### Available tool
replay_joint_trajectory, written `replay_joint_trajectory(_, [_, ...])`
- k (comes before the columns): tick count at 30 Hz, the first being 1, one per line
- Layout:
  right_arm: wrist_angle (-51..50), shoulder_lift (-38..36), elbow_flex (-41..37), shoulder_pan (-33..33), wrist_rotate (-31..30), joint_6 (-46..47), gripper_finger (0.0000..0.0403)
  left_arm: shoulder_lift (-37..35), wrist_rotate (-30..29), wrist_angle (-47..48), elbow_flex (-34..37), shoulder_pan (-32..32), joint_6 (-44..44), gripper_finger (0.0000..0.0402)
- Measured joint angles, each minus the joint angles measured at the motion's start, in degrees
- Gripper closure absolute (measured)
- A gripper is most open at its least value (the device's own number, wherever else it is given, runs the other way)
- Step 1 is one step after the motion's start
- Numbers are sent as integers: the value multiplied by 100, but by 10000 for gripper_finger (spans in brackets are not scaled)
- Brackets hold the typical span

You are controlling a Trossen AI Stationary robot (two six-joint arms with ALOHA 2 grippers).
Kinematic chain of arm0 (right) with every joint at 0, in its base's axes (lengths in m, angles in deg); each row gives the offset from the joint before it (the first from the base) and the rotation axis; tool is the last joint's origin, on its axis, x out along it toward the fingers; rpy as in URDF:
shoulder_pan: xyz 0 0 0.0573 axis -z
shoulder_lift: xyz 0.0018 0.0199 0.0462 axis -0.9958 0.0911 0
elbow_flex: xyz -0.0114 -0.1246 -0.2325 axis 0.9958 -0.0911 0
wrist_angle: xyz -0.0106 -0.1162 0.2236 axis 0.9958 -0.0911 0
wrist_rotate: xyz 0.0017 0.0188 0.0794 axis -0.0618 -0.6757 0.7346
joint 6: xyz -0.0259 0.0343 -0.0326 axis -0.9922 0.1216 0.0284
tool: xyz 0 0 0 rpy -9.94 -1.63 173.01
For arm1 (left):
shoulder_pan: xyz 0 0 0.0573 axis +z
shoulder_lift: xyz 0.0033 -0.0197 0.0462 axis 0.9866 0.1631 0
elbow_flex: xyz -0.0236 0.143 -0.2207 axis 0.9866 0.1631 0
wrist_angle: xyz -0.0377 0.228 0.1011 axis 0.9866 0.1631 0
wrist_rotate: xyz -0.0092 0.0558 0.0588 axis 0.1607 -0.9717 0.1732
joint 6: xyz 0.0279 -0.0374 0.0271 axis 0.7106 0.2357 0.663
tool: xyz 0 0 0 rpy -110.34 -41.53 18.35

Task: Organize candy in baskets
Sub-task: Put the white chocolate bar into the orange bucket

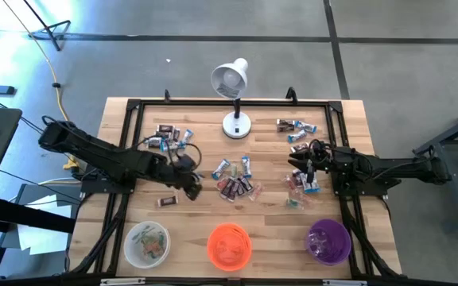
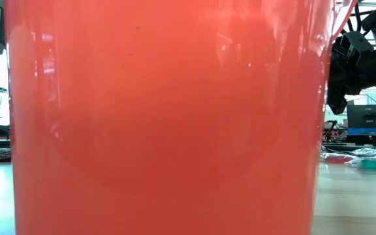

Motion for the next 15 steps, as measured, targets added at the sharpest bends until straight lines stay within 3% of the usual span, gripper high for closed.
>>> replay_joint_trajectory(7, [0,-2,2,2,-2,0,251,1232,371,154,-1329,-506,174,367])
replay_joint_trajectory(15, [0,1,2,-1,-4,0,251,2041,237,595,-2733,-1205,283,367])
